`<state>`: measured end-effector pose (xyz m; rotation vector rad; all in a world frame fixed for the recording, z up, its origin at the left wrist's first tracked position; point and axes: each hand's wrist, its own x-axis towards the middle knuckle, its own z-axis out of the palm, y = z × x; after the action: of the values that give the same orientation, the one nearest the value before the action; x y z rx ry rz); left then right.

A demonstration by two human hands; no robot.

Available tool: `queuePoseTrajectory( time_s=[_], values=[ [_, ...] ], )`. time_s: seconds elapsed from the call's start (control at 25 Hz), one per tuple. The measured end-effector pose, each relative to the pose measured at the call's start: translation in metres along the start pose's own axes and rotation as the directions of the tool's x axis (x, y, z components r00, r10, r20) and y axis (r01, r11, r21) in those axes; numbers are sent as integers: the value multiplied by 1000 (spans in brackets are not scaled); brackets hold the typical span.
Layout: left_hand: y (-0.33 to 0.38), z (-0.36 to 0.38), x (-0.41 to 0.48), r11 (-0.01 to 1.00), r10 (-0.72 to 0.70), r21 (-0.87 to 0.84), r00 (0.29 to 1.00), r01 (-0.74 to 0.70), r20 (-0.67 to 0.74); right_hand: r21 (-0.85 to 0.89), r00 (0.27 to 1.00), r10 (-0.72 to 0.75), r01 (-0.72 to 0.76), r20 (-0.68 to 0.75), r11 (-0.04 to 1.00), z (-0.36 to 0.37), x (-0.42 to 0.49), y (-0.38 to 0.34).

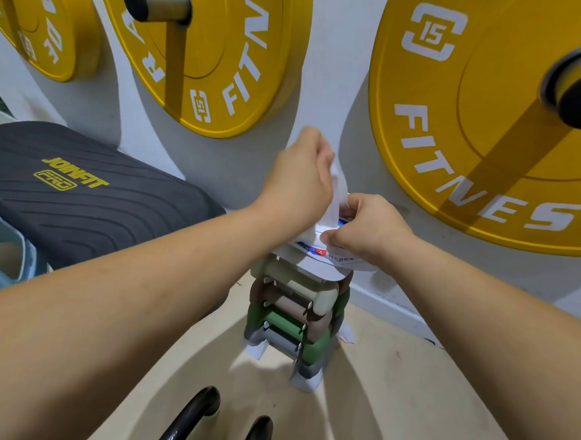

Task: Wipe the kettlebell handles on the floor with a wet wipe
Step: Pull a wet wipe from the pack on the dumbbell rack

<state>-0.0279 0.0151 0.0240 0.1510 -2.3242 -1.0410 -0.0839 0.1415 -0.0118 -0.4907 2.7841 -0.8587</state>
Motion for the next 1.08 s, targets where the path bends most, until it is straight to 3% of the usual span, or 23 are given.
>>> queuePoseTrajectory(
  time_s=[0.16, 0.32, 0.44, 0.56, 0.72, 0.8, 0.92, 1.08],
  values=[
    [33, -31, 13, 981, -11, -187, 958, -45, -287, 53, 1000, 20, -19, -14, 998, 3, -2, 1],
    [60, -57, 5, 979, -3, -193, 937, -68, -349, 33, 999, -15, 14, 47, 999, 3, -14, 0],
    [68, -67, -9, 957, -206, -239, 965, 165, -160, 199, 988, -98, 73, 117, 977, -6, -48, -12],
    [75, -73, -35, 897, -363, -249, 930, 366, 60, 571, 938, -253, 77, 236, 817, -23, -96, -26],
    [91, -78, -82, 821, -435, -320, 881, 473, 185, 835, 842, -340, -209, 418, 510, -54, -164, -20],
    [97, -73, -109, 717, -485, -397, 819, 573, 307, 864, 857, -283, -300, 431, 405, -54, -194, -13],
    [104, -61, -148, 483, -507, -495, 692, 722, 514, 841, 919, -129, -276, 373, 465, -39, -214, 6],
    [89, -62, -185, 464, -362, -425, 605, 777, 709, 862, 965, -40, -211, 258, 461, -39, -231, 27]
  ],
)
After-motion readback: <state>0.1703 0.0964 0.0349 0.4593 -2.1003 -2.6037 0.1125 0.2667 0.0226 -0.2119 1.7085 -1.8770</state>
